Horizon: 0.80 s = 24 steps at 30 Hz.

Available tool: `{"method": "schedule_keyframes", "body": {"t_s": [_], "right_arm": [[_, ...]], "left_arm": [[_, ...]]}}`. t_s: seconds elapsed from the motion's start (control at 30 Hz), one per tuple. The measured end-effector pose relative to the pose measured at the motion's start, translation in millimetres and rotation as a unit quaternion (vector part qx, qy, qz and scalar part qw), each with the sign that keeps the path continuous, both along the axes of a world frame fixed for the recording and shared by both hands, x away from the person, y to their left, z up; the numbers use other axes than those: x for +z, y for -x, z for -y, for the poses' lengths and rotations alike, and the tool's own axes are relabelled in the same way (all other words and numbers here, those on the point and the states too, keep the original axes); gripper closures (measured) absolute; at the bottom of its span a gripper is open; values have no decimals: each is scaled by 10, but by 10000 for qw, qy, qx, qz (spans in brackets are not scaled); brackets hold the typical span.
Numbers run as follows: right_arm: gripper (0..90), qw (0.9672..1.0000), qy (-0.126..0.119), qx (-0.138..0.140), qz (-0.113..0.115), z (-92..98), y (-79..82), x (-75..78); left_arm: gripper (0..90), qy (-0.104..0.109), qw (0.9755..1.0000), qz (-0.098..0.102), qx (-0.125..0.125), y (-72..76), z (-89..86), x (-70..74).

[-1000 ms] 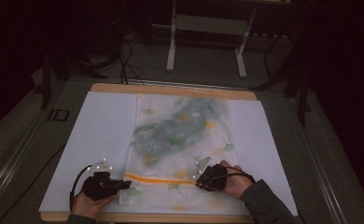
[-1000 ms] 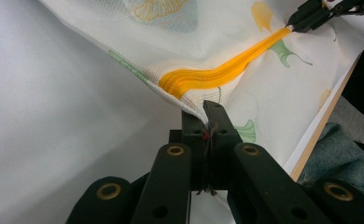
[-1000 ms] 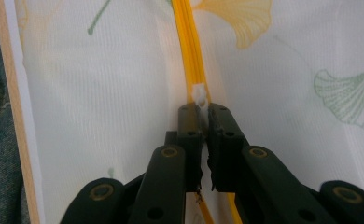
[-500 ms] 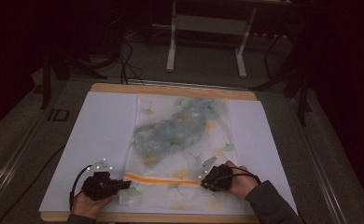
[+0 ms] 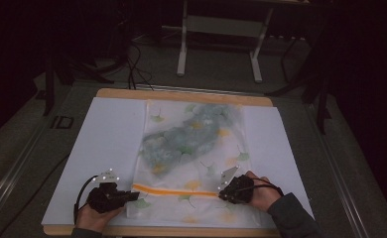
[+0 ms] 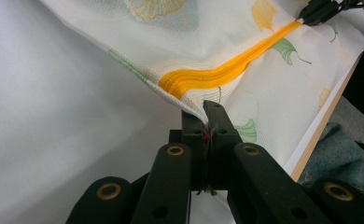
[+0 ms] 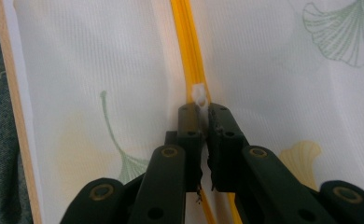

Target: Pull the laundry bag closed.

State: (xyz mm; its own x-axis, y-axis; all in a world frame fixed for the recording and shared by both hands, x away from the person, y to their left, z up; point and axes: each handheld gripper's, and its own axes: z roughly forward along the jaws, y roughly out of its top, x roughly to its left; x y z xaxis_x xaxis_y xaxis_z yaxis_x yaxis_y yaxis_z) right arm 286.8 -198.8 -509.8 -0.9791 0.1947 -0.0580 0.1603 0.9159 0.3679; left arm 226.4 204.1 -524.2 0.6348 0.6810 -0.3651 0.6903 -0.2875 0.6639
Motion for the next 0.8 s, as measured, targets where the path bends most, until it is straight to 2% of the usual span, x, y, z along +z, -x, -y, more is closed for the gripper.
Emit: {"method": "schedule_keyframes", "body": {"t_s": [0.17,0.4,0.8], "right_arm": [[845,10000,24,-1,-6,50,-4,5],[845,9999,-103,-43,-10,147,-8,-3],[845,9999,-7,-114,7,192,-18,21]], "left_arm": [[884,0,10000,-2,3,0,-4,3],[884,-1,10000,-1,1,-1,-2,0],[884,-2,10000,0,9,1,-3,2]]}}
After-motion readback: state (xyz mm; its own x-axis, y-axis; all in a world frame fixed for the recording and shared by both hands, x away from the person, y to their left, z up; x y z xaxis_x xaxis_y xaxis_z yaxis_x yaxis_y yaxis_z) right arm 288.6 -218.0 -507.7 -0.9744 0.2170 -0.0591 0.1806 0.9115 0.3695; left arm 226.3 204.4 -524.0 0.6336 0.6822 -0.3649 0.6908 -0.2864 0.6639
